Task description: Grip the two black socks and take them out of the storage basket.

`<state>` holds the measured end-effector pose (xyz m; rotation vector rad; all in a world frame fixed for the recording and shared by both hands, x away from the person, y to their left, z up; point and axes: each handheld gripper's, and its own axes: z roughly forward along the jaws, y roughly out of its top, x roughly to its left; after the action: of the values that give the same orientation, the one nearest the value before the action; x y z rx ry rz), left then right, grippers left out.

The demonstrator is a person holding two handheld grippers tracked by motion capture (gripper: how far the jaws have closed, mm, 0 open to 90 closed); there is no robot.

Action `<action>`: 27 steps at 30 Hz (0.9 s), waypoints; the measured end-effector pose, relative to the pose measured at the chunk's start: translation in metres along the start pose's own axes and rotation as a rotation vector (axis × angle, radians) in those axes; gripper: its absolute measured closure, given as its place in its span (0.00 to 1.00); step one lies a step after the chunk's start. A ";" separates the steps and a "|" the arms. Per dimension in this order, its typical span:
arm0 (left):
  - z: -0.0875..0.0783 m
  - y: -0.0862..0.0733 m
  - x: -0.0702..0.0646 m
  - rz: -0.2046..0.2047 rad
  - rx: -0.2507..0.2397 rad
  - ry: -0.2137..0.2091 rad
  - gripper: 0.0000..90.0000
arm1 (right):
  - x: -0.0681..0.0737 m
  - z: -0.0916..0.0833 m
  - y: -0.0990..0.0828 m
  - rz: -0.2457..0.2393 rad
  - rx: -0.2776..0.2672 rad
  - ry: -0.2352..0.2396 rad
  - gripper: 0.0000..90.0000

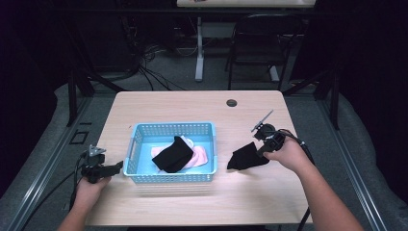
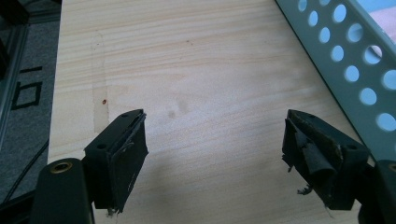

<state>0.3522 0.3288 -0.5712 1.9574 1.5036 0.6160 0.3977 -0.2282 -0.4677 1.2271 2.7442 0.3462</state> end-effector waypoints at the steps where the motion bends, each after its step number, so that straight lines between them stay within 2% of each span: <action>1: 0.000 0.000 0.000 0.000 -0.001 0.001 0.24 | -0.001 0.005 -0.002 0.029 -0.021 0.004 0.97; 2: 0.000 0.000 0.000 -0.001 0.000 0.001 0.24 | -0.005 0.006 -0.003 0.024 -0.003 0.000 0.97; 4: 0.000 0.000 0.000 -0.001 -0.001 0.001 0.24 | -0.013 0.011 -0.007 0.058 0.005 0.003 0.95; 5: 0.000 0.000 0.001 -0.001 0.000 0.001 0.24 | -0.015 0.014 -0.008 0.068 0.004 -0.010 0.92; 6: 0.000 0.000 0.001 -0.001 0.000 0.001 0.24 | -0.016 0.015 -0.010 0.088 -0.022 -0.019 0.87; 11: 0.000 0.000 0.000 -0.002 0.000 0.000 0.24 | -0.023 0.014 -0.012 0.108 -0.041 -0.003 0.82; 13: 0.000 0.000 0.000 -0.002 0.000 0.000 0.24 | -0.023 0.013 -0.011 0.097 -0.030 -0.001 0.82; 14: 0.000 0.000 0.000 -0.002 0.000 0.000 0.24 | -0.018 0.018 -0.013 0.164 -0.119 0.010 0.81; 15: 0.000 0.000 0.000 -0.002 0.001 0.001 0.24 | -0.020 0.013 -0.011 0.110 -0.062 0.004 0.81; 23: 0.000 0.000 0.001 -0.003 -0.001 0.000 0.24 | -0.012 0.004 -0.001 0.074 -0.073 0.017 0.82; 27: 0.000 0.000 0.000 -0.001 -0.002 -0.002 0.24 | -0.004 0.001 0.004 0.071 -0.091 0.012 0.82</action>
<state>0.3519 0.3291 -0.5712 1.9550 1.5028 0.6144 0.4036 -0.2277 -0.4680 1.3048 2.6674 0.4821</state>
